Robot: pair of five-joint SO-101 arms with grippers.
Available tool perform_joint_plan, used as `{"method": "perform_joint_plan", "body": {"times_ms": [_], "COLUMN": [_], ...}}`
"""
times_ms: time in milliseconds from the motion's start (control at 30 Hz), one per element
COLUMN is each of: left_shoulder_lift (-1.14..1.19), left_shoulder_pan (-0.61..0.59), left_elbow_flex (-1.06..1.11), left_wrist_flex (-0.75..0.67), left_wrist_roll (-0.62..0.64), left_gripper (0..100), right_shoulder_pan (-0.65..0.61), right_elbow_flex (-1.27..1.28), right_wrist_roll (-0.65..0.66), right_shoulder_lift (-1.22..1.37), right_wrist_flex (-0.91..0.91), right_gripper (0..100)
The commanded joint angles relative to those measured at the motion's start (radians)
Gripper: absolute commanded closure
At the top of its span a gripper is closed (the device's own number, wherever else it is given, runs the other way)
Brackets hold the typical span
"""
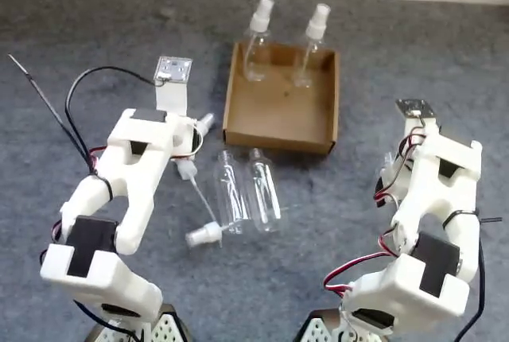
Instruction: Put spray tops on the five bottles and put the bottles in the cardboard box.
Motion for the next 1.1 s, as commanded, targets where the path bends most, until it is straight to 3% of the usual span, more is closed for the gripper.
{"method": "perform_joint_plan", "body": {"times_ms": [0, 267, 367, 533, 700, 800, 1067], "left_shoulder_lift": [-0.012, -0.015, -0.008, -0.001, 0.07, 0.159, 0.309], "left_shoulder_pan": [-0.007, -0.036, -0.071, -0.088, -0.008, 0.042, 0.054], "left_elbow_flex": [-0.013, -0.067, -0.205, -0.478, -0.585, -0.595, -0.607], "left_wrist_flex": [0.015, 0.087, 0.207, 0.333, 0.344, 0.339, 0.233], "left_wrist_roll": [-0.052, -0.1, -0.109, -0.238, -0.359, -0.446, -0.466], "left_gripper": [96, 96, 96, 95, 85, 84, 84], "right_shoulder_pan": [-0.019, -0.018, -0.018, -0.024, -0.024, -0.024, -0.024], "right_elbow_flex": [-0.031, -0.031, -0.031, -0.031, -0.031, -0.031, -0.031], "right_wrist_roll": [0.011, 0.011, 0.012, 0.012, 0.012, 0.012, 0.012], "right_shoulder_lift": [0.005, 0.005, 0.005, 0.004, 0.004, 0.004, 0.004], "right_wrist_flex": [-0.004, -0.004, -0.004, -0.004, -0.004, -0.004, -0.004], "right_gripper": [90.9, 90.9, 90.9, 90.9, 90.9, 90.9, 90.9]}}
